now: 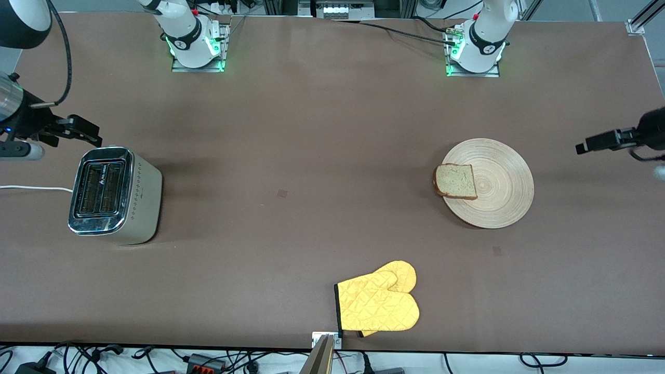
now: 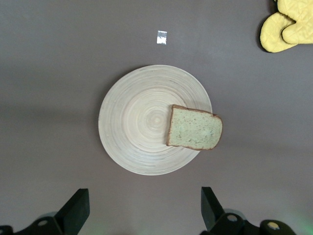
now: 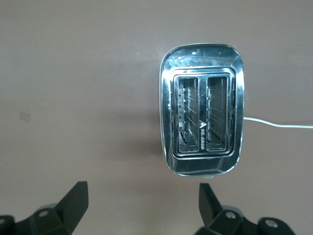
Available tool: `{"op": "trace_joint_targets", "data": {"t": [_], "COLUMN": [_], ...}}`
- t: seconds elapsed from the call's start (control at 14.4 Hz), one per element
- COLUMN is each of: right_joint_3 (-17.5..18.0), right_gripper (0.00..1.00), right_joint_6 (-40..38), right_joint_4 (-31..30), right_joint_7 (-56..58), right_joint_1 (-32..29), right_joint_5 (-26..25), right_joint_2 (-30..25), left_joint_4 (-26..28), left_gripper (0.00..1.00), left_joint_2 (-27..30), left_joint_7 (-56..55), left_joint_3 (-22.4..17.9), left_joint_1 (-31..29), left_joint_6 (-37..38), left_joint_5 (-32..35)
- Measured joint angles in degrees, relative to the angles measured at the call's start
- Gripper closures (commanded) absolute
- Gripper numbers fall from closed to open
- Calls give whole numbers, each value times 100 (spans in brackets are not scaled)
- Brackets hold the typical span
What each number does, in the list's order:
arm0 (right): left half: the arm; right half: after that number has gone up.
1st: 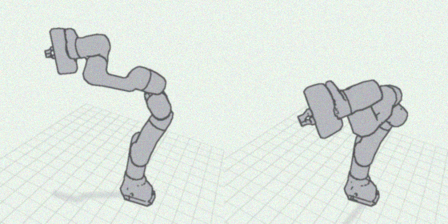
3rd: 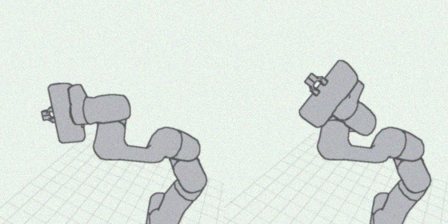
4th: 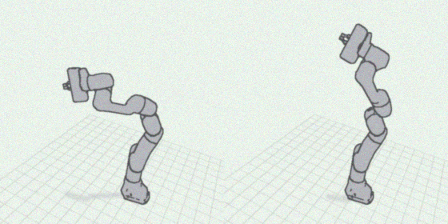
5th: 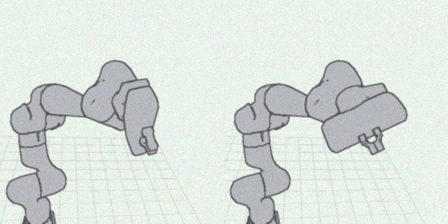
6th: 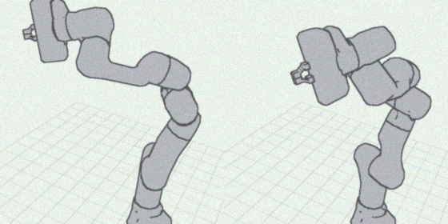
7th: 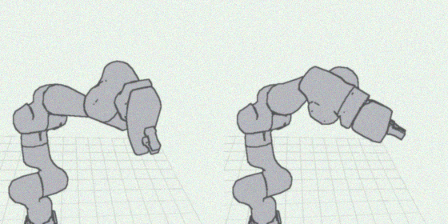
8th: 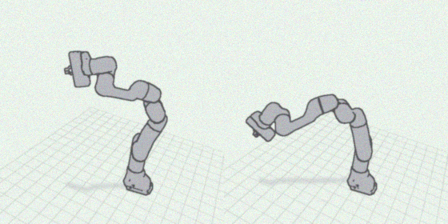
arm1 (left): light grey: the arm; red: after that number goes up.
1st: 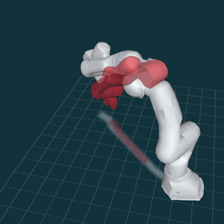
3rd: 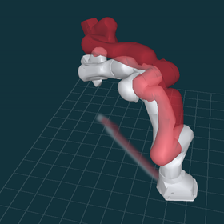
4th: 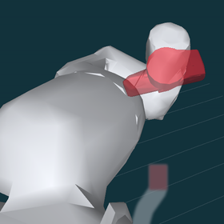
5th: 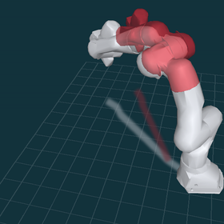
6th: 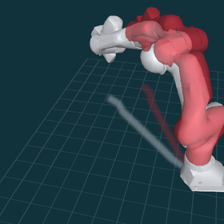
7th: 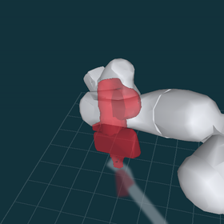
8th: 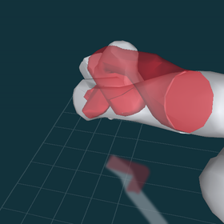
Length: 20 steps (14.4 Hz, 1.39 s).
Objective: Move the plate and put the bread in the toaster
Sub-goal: 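Reach the left gripper to the plate rim while the right gripper nears the toaster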
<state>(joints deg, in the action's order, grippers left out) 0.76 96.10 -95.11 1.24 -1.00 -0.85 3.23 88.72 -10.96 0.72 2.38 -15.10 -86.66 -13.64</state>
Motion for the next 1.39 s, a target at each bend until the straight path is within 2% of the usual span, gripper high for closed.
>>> {"op": "trace_joint_targets", "data": {"t": [0.14, 0.42, 0.62, 0.76, 0.9, 1.11, 1.39], "right_joint_3": [-2, -4, -4, -4, -2, 1, 3], "right_gripper": [0, 0, 0, 0, 0, 0, 0], "right_joint_6": [3, 3, 3, 9, 12, 27, 72], "right_joint_4": [34, 57, 58, 62, 66, 66, 81], "right_joint_7": [0, 0, 0, 0, 2, 6, 7], "right_joint_1": [7, 5, 6, 7, 20, 115, 208], "right_joint_5": [0, 0, 0, 0, 0, 0, 0], "right_joint_2": [42, 73, 104, 145, 172, 227, 315], "left_joint_4": [-8, 5, 8, -13, -31, -14, 145], "left_gripper": [0, 0, 0, 0, 0, 0, 2], "left_joint_2": [-310, -1301, -2316, -2796, -2954, -2959, -3218], "left_joint_7": [176, 1409, 2935, 3518, 3662, 3721, 4498], "left_joint_3": [-2, -13, -17, -14, -12, 18, 98], "left_joint_1": [-322, -1189, -1914, -2239, -2411, -2432, -2375], "left_joint_6": [122, 1155, 1427, 1415, 1303, 686, 288], "left_joint_5": [-603, -1798, -2175, -2245, -2251, -2251, -2485]}}
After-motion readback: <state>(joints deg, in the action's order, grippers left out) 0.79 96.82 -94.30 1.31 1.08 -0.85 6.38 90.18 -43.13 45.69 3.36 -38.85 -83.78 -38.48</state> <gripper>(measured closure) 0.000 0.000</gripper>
